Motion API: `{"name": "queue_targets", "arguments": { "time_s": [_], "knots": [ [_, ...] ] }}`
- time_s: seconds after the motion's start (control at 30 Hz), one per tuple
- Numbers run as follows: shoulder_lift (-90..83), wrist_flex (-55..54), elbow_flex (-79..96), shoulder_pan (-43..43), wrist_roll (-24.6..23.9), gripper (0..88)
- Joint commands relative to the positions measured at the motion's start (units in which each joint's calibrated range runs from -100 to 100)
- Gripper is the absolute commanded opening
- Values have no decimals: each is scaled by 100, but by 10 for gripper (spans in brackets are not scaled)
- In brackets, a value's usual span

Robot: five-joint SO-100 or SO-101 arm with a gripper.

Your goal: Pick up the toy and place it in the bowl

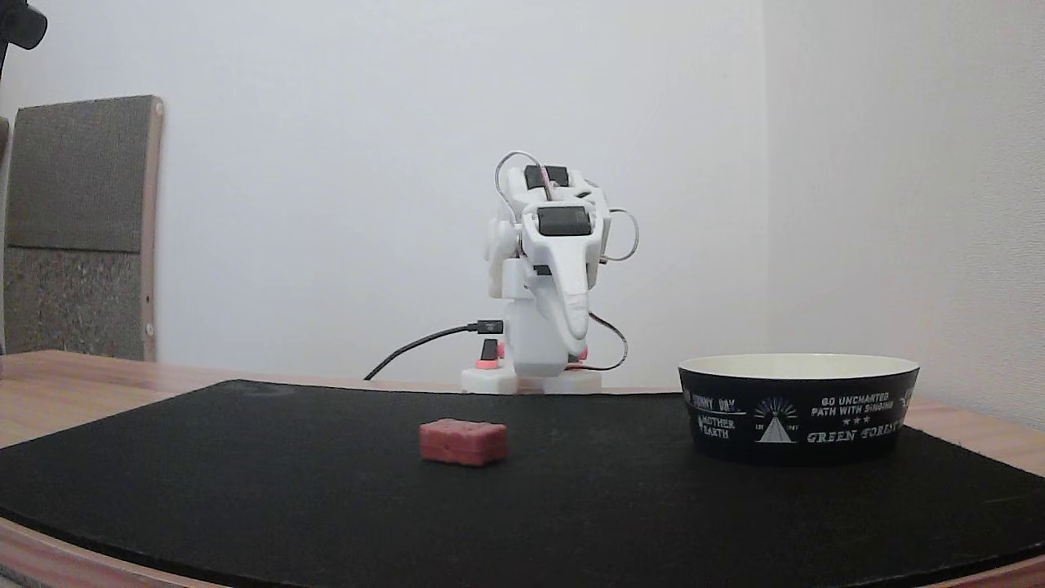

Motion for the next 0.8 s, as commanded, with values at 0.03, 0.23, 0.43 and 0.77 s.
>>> {"name": "queue_targets", "arguments": {
  "time_s": [0.03, 0.23, 0.43, 0.77],
  "knots": [
    [-50, 20, 69, 62, 14, 61],
    [-50, 20, 69, 54, 14, 61],
    [-58, 20, 78, 46, 14, 61],
    [-75, 54, 78, -4, 14, 61]
  ]
}}
